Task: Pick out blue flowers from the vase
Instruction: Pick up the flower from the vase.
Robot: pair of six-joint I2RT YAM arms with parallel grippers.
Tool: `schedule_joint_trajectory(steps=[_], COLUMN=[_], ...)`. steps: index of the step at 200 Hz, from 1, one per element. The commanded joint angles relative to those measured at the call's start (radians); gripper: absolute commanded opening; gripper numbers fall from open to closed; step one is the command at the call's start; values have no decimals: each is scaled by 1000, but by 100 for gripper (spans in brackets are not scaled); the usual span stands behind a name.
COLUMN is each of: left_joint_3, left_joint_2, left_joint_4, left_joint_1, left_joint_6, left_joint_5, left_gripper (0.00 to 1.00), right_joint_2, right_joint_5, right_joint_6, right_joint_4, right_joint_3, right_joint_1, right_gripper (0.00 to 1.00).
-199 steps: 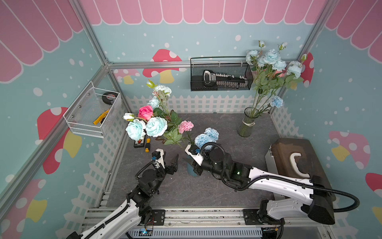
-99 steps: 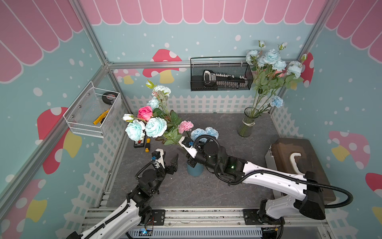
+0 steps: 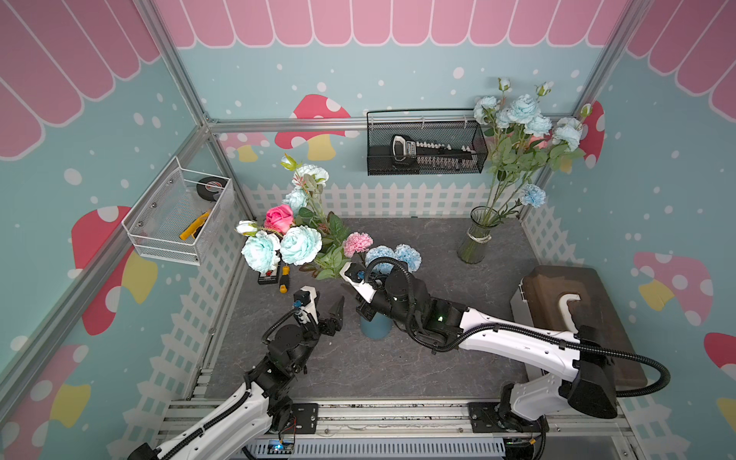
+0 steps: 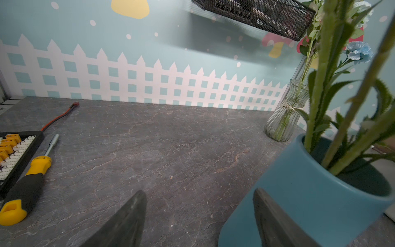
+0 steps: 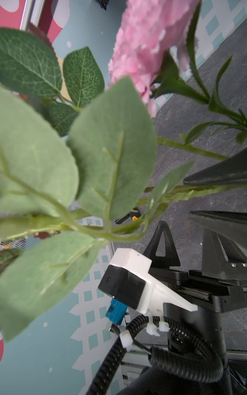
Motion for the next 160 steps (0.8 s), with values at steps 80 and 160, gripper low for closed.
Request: schedule_joint_trajectory(steps=[80,160], left_joint_3=[24,24], left_joint_2=[0,0], left_joint_4=[5,5], left_joint_1=[-5,-5], left_joint_6=[10,11], left_joint_5=[-17,-18], left_gripper=[79,79], right_joint_2=[-4,-18], right_joint_5=[1,-31], right_joint_6=[14,-1], right_joint_4=[-7,-36], right_joint_3=[8,50], right_joint_1=[-15,-14], right_gripper=[6,0])
